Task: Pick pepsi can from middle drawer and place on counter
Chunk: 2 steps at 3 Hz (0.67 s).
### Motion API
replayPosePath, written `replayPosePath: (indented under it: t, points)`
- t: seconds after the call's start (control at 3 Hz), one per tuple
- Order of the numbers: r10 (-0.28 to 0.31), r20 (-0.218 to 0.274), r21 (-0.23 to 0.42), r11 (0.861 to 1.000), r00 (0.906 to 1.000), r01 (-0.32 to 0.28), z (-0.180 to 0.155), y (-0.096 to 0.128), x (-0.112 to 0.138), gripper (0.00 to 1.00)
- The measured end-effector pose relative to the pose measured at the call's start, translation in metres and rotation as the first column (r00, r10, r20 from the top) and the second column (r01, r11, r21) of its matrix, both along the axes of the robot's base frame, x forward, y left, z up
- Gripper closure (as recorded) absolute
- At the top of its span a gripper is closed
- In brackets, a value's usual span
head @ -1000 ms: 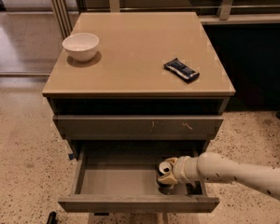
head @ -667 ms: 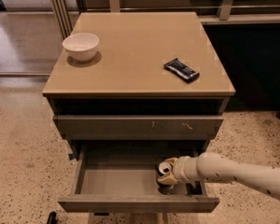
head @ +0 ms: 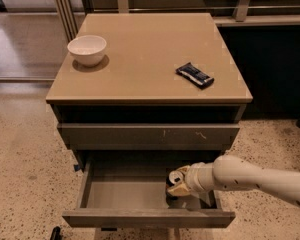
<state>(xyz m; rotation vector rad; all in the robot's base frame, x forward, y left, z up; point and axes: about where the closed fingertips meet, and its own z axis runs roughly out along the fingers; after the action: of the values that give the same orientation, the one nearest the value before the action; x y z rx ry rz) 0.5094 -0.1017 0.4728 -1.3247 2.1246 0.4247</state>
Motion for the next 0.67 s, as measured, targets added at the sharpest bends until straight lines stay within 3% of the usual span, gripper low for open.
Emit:
replayPosePath:
  t: [0.33, 0.67]
  points:
    - [-0.007, -0.074, 0.013, 1.0, 0.9972, 0.008, 0.08, 0.026, -0.012, 1.0]
    - [-0.016, -0.067, -0.051, 0.999, 0.9976, 0.013, 0.222, 0.037, -0.008, 1.0]
